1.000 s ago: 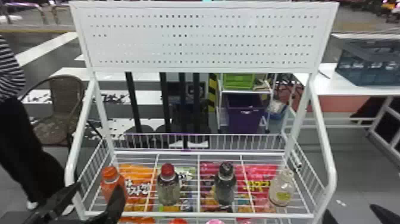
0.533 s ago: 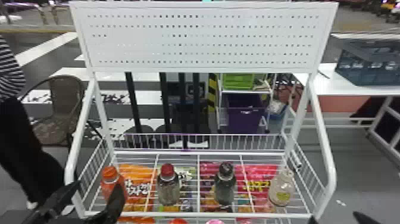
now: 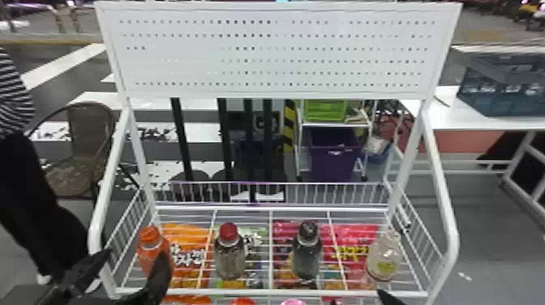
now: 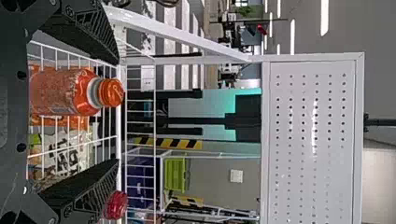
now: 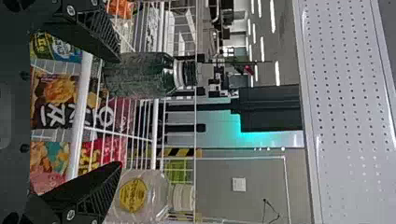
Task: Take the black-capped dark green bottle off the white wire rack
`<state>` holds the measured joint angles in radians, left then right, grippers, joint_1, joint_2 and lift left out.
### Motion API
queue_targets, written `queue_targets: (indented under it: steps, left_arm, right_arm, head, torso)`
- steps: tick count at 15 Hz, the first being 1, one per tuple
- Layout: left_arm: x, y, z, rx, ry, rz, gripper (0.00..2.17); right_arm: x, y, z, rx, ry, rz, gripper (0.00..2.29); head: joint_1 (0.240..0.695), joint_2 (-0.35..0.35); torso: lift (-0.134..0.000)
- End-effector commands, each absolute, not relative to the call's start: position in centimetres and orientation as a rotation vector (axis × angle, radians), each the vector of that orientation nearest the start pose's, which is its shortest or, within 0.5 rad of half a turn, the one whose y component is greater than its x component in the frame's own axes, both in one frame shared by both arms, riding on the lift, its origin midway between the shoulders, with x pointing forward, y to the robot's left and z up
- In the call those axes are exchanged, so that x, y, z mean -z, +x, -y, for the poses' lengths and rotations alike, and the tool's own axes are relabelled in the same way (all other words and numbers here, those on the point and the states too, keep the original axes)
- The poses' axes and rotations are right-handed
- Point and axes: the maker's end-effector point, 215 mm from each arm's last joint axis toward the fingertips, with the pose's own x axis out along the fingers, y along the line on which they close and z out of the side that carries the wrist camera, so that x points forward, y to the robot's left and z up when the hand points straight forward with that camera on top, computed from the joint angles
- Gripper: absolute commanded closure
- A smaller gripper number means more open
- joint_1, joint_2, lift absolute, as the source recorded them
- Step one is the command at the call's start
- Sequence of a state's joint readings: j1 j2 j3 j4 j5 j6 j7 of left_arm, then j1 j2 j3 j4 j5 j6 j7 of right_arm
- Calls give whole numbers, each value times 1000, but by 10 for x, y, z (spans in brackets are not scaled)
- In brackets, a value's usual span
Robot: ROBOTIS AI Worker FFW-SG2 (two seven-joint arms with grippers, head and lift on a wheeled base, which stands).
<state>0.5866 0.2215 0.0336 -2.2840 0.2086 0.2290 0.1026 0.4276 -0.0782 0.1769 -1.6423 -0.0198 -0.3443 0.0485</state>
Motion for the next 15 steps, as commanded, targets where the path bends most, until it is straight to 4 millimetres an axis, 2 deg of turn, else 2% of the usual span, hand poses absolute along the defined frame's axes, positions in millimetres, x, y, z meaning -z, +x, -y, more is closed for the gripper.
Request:
queue_targets:
  steps: [1, 3, 6, 11, 15]
  left_arm:
    - [314, 428, -256, 24, 13, -125, 144]
    - [318, 427, -256, 26, 15, -140, 144]
    - [323, 427, -256, 27, 19, -152, 144]
    - [332, 429, -259, 25, 25, -166, 144]
    - [340, 435, -263, 19, 26, -175, 144]
  right_arm:
    - [420, 451, 108, -270, 25, 1, 120]
    - [420, 466, 95, -278, 29, 6, 120]
    - [418, 485, 86, -278, 22, 15, 120]
    - [415, 515, 83, -263, 7, 24, 120]
    - [421, 538, 80, -280, -10, -2, 120]
  head:
    - [499, 0]
    - [499, 0]
    - [499, 0]
    - [499, 0]
    - [499, 0]
  torso:
    - [0]
    - [0]
    - [0]
    - [0]
    - [0]
